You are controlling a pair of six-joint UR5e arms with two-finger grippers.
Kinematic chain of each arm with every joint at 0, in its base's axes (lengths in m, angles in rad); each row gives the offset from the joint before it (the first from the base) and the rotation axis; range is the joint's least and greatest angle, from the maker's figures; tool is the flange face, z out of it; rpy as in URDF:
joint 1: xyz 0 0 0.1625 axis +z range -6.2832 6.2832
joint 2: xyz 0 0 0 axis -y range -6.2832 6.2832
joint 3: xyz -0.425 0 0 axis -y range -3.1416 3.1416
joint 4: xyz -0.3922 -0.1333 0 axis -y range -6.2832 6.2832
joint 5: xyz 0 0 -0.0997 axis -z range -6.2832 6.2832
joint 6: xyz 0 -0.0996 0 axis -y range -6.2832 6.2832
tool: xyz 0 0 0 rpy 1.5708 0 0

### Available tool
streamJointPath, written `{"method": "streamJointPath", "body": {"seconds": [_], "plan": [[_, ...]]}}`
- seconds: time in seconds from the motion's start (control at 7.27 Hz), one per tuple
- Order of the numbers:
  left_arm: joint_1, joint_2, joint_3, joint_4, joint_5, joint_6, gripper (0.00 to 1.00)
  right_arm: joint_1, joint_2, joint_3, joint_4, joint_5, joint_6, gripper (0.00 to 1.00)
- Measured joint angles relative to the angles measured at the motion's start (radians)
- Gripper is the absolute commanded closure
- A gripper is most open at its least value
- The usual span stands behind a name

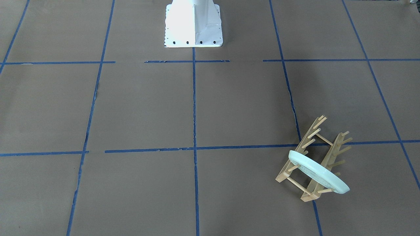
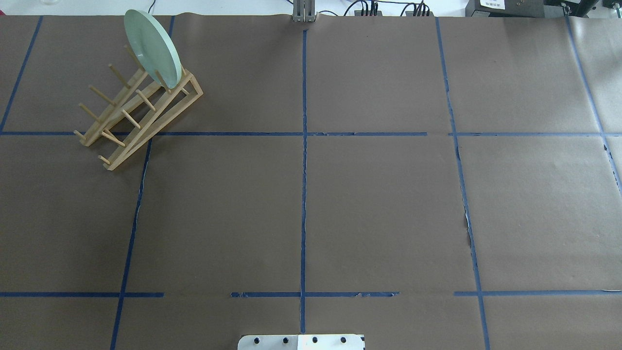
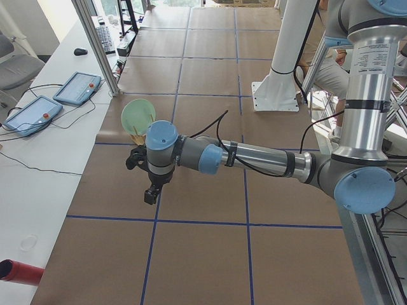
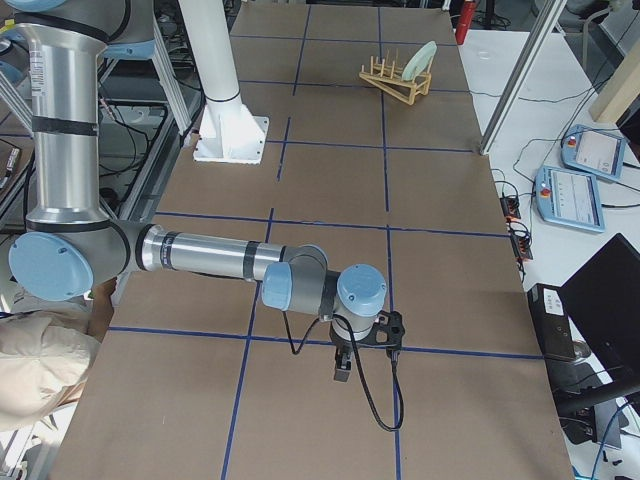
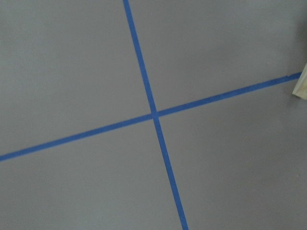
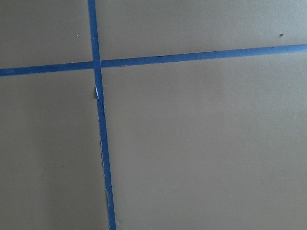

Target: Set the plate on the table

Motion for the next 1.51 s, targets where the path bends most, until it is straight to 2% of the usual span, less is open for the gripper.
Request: {"method": "streamJointPath", "body": {"seconds": [0.28, 0.41, 0.69, 0.96, 1.24, 1.38, 1.51], "plan": [[0.001, -0.055, 0.049, -0.304, 0.050, -0.017, 0.00, 0.000, 0.000, 0.000, 0.000, 0.000, 0.000, 0.00], [0.002, -0.073, 0.058, -0.374, 0.046, -0.096, 0.00, 0.000, 0.000, 0.000, 0.000, 0.000, 0.000, 0.00], [0.036, -0.109, 0.042, -0.503, -0.043, -0.508, 0.00, 0.000, 0.000, 0.001, 0.000, 0.000, 0.000, 0.00], [0.158, -0.160, 0.022, -0.658, -0.059, -0.948, 0.00, 0.000, 0.000, 0.000, 0.000, 0.000, 0.000, 0.00], [0.254, -0.192, 0.021, -0.834, -0.008, -1.342, 0.00, 0.000, 0.000, 0.000, 0.000, 0.000, 0.000, 0.00], [0.295, -0.210, 0.025, -0.897, 0.047, -1.527, 0.00, 0.000, 0.000, 0.000, 0.000, 0.000, 0.000, 0.00], [0.361, -0.232, 0.035, -0.946, 0.150, -1.707, 0.00, 0.000, 0.000, 0.000, 0.000, 0.000, 0.000, 0.00]]}}
